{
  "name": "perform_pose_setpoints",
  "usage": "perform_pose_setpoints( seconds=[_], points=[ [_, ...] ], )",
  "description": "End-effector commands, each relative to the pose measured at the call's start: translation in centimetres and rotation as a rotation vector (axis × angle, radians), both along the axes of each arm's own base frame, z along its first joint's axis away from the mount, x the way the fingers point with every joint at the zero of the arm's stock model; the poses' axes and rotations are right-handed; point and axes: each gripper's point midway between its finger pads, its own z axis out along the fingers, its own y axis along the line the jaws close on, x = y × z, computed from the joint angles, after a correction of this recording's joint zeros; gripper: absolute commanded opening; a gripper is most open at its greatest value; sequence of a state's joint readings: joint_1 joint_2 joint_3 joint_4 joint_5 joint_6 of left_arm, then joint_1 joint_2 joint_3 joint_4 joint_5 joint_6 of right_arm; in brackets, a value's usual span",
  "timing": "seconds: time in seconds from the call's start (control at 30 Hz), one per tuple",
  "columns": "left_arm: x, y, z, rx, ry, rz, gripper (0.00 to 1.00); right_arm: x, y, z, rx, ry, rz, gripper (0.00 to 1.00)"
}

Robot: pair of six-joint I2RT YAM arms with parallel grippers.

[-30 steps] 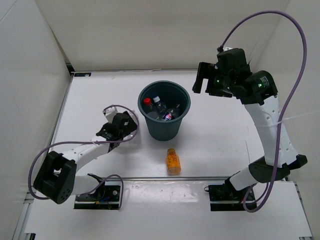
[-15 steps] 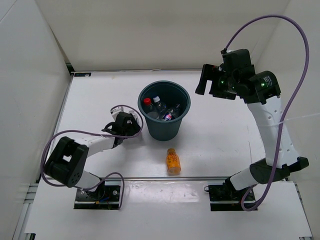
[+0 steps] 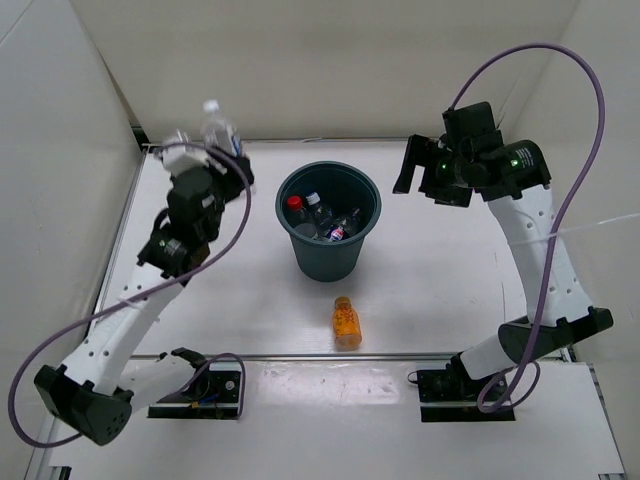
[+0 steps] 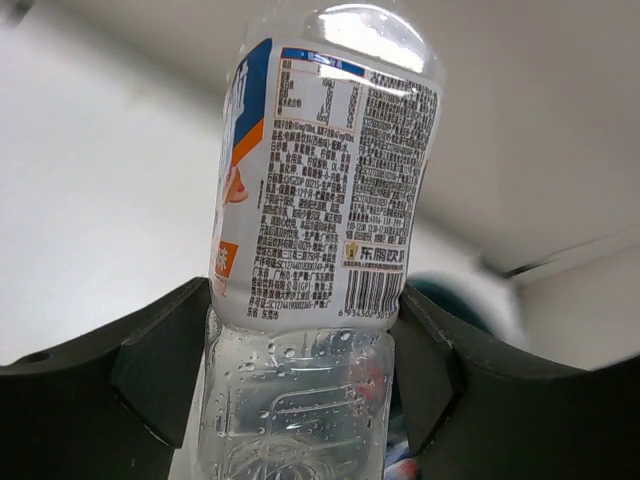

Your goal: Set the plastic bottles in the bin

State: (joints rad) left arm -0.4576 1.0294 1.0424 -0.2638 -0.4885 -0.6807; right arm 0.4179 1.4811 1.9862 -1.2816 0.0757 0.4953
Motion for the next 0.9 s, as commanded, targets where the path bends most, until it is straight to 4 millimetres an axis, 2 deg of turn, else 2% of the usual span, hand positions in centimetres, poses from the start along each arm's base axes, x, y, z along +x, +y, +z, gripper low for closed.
perform_pose_setpoints(
  seconds=[0.0, 0.1, 0.13, 0.23, 0.3, 0.4, 0.47, 0.5, 0.53, 0.57, 0.6, 0.63, 0.67, 0.7, 0.73, 0.77, 0.8, 0.83, 0.87],
  points=[
    [1.9, -3.8, 5.5, 0.097, -0.079, -0.124, 0.51, 0.6, 0.1, -0.6, 0.032, 0.033, -0.031, 1.00],
    [2.2, -7.9, 7.1, 0.079, -0.099, -0.233, 0.51, 0.9, 0.1, -1.0, 0.040, 0.050, -0.043, 1.00],
    [2.6, -9.3, 6.9, 0.081, -0.090, -0.264, 0.51, 1.0, 0.3, -1.3, 0.043, 0.062, -0.037, 1.00],
    [2.0, -13.4, 4.8, 0.088, -0.045, -0.362, 0.54, 1.4, -0.3, -1.3, 0.043, 0.061, -0.058, 1.00],
    [0.6, -15.7, 4.4, 0.091, -0.040, -0.423, 0.58, 1.3, -0.3, -1.7, 0.044, 0.077, -0.067, 1.00],
    [-0.2, -18.4, 3.3, 0.121, -0.022, -0.485, 0.62, 1.0, -1.3, -1.9, 0.043, 0.082, -0.092, 1.00],
    [-0.8, -18.9, 3.3, 0.142, -0.028, -0.502, 0.62, 0.8, -1.6, -2.8, 0.042, 0.101, -0.109, 1.00],
    [-1.3, -19.5, 3.8, 0.138, -0.039, -0.512, 0.67, 0.8, -1.9, -2.7, 0.046, 0.092, -0.118, 1.00],
    [-1.3, -18.8, 5.0, 0.139, -0.065, -0.487, 0.72, 0.6, -2.0, -3.7, 0.041, 0.123, -0.127, 1.00],
    [-1.9, -18.6, 5.9, 0.130, -0.083, -0.482, 0.84, 0.3, -2.2, -3.5, 0.054, 0.110, -0.130, 1.00],
    [-1.9, -17.8, 7.6, 0.112, -0.114, -0.446, 1.00, 0.0, -2.3, -4.6, 0.045, 0.134, -0.131, 1.00],
    [-2.1, -17.5, 8.2, 0.120, -0.128, -0.447, 1.00, -0.1, -2.3, -4.1, 0.062, 0.116, -0.142, 1.00],
    [-2.6, -16.4, 10.6, 0.103, -0.176, -0.422, 1.00, -1.3, -2.6, -5.2, 0.063, 0.130, -0.149, 1.00],
    [-2.7, -15.7, 11.8, 0.120, -0.204, -0.406, 1.00, -1.8, -2.4, -5.9, 0.085, 0.132, -0.146, 1.00],
    [-2.9, -15.1, 12.9, 0.123, -0.226, -0.390, 1.00, -1.2, -2.2, -5.9, 0.131, 0.079, -0.138, 1.00],
    [-2.7, -14.4, 14.2, 0.124, -0.250, -0.374, 1.00, -2.4, -2.3, -5.5, 0.172, 0.033, -0.122, 1.00],
    [-3.0, -13.3, 15.1, 0.139, -0.274, -0.361, 1.00, -3.2, -2.6, -8.4, 0.177, 0.089, -0.134, 1.00],
    [-2.8, -12.5, 15.5, 0.136, -0.281, -0.348, 1.00, -3.3, -2.5, -8.8, 0.197, 0.077, -0.128, 1.00],
    [-2.7, -12.6, 14.8, 0.145, -0.268, -0.350, 1.00, -3.9, -2.2, -9.0, 0.228, 0.087, -0.109, 1.00]
  ],
)
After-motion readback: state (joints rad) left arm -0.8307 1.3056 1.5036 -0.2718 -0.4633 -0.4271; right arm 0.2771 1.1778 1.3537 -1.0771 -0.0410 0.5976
